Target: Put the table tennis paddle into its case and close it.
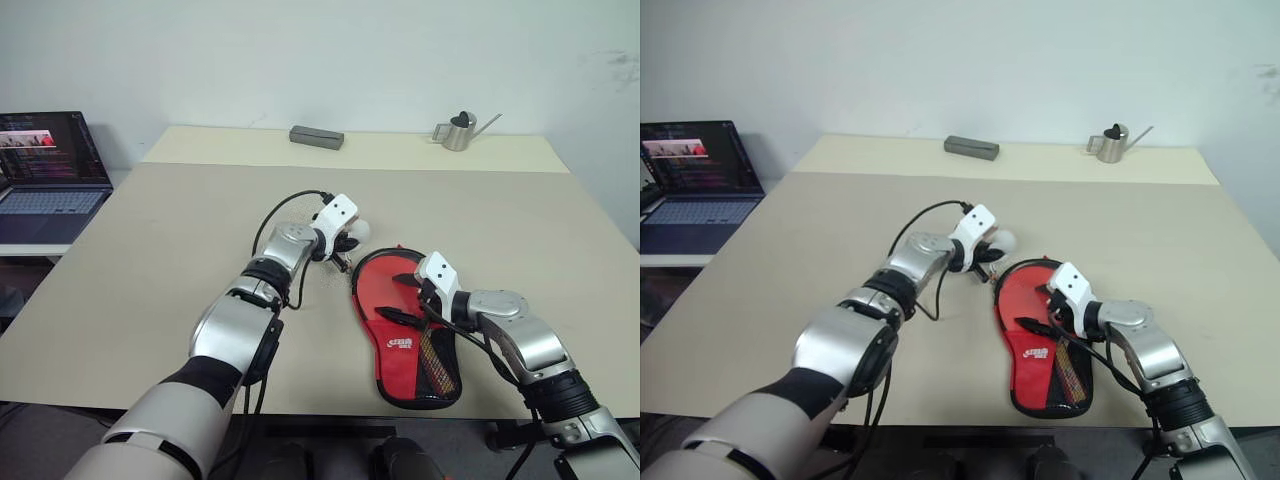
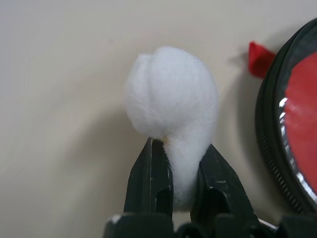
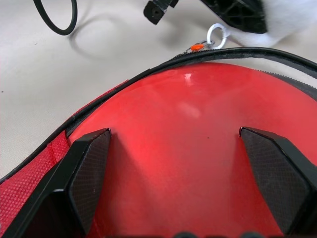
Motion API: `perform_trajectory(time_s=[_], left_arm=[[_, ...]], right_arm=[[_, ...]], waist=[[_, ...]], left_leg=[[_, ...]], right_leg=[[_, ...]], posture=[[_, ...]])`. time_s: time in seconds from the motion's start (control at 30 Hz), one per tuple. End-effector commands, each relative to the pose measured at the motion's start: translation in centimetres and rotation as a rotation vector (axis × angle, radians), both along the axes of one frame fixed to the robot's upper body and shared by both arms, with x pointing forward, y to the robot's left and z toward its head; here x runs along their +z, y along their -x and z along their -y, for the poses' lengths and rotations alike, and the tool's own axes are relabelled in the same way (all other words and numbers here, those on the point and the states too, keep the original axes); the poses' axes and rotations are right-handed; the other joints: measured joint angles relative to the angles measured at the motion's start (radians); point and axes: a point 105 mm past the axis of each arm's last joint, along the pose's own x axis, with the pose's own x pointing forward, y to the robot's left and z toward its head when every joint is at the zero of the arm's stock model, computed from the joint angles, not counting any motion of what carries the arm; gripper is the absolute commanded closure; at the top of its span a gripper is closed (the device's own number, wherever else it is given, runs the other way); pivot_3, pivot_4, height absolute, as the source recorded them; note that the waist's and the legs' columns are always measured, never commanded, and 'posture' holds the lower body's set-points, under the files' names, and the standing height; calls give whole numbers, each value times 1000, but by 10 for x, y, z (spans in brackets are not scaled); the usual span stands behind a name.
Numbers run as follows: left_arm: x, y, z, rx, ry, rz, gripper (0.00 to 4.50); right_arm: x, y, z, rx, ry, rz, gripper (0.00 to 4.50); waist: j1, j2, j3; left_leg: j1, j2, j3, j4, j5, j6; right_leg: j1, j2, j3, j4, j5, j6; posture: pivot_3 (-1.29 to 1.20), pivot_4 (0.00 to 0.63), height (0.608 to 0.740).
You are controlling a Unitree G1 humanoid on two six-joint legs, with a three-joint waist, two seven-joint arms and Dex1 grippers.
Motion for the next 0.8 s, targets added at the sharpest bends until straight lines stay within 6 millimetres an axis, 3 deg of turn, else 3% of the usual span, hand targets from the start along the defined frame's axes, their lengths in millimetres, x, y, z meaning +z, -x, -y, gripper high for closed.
perform_trajectory(time_s=[0.03, 0.43, 0.8], left_arm=[[22, -5, 11, -21, -1, 83, 4376], [29, -12, 15, 20, -100, 197, 4376], [48, -14, 37, 17, -128, 334, 4376]], right_arm=[[-61, 19, 16, -54, 104, -233, 0], [-61, 25, 15, -27, 117, -248, 0], [-60, 30, 9, -20, 110, -252, 0]], waist=[[0, -1, -1], [1, -2, -4], [0, -3, -4]], left_leg=[[0, 0, 0, 0, 0, 0], [1, 0, 0, 0, 0, 0], [1, 0, 0, 0, 0, 0]], right_leg=[[0, 0, 0, 0, 0, 0], [0, 0, 0, 0, 0, 0], [0, 0, 0, 0, 0, 0]], posture=[[0, 150, 740], [0, 150, 740], [0, 150, 740]])
